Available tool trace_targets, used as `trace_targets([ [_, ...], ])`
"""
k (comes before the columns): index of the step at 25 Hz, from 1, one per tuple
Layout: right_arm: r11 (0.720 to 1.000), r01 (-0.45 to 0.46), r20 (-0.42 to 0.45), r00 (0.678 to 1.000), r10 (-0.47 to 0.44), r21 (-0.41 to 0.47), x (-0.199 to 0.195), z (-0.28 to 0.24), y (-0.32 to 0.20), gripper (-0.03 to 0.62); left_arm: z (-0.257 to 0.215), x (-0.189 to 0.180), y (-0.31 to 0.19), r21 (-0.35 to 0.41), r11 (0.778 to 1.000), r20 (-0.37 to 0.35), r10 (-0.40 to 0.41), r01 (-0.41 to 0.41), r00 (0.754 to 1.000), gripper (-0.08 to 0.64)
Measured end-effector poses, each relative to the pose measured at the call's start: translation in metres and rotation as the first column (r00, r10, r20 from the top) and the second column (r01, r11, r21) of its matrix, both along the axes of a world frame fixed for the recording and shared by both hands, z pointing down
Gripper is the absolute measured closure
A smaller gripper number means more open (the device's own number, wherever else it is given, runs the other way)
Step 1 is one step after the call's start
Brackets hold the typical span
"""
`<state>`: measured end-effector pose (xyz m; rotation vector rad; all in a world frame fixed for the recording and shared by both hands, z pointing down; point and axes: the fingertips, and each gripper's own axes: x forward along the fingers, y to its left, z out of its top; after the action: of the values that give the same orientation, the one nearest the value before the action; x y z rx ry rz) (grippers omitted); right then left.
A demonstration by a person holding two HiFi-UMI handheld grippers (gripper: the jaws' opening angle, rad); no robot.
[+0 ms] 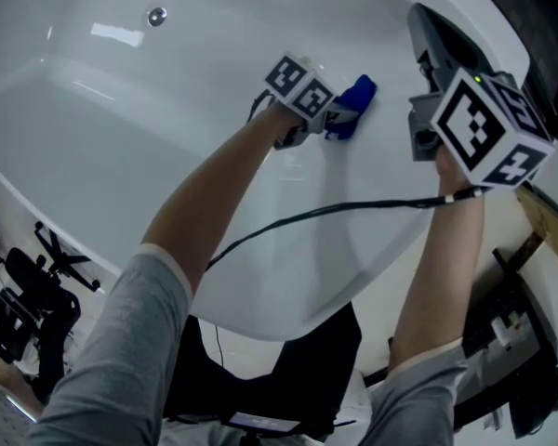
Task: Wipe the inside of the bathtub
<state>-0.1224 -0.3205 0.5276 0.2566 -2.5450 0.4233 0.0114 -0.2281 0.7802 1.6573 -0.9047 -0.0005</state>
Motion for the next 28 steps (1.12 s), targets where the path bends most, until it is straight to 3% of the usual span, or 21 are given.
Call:
trace_targets([
  [5,1.000,-0.018,-0.010,1.000,0.018,-0.018,-0.001,0.010,-0.001,0.583,0.012,-0.020,-0.028,0.006,1.000,0.113,-0.001,0.000,0.994,0.439],
  [14,1.000,-0.013,-0.013,1.000,0.013,0.000,0.000,0.015,-0.002,0.583,0.035,-0.066,-0.082,0.013,0.999,0.315,-0.034,0.031,0.948,0.440],
  [18,1.000,-0.006,-0.002,1.000,0.006,-0.008,-0.004,0.012,-0.003,0.583,0.035,-0.056,-0.066,-0.002,0.998,0.218,-0.059,0.061,0.974,0.454],
  [22,1.000,0.013,-0.004,1.000,-0.013,-0.002,-0.009,0.005,-0.003,0.583,0.032,-0.025,-0.026,-0.024,1.000,0.092,0.007,-0.005,0.996,0.454],
  [24,1.000,0.023,0.001,1.000,-0.023,-0.005,-0.013,0.003,0.001,0.583,0.032,-0.014,-0.011,-0.018,1.000,0.053,-0.005,0.005,0.999,0.453],
  [26,0.999,0.032,0.012,0.999,-0.032,-0.010,-0.019,0.003,0.006,0.583,0.035,-0.013,-0.009,-0.010,0.999,0.035,-0.041,0.041,0.999,0.449],
  [28,0.999,0.037,0.022,0.999,-0.037,-0.008,-0.025,0.003,0.011,0.583,0.041,-0.021,-0.015,-0.007,0.999,0.074,-0.051,0.052,0.996,0.448],
])
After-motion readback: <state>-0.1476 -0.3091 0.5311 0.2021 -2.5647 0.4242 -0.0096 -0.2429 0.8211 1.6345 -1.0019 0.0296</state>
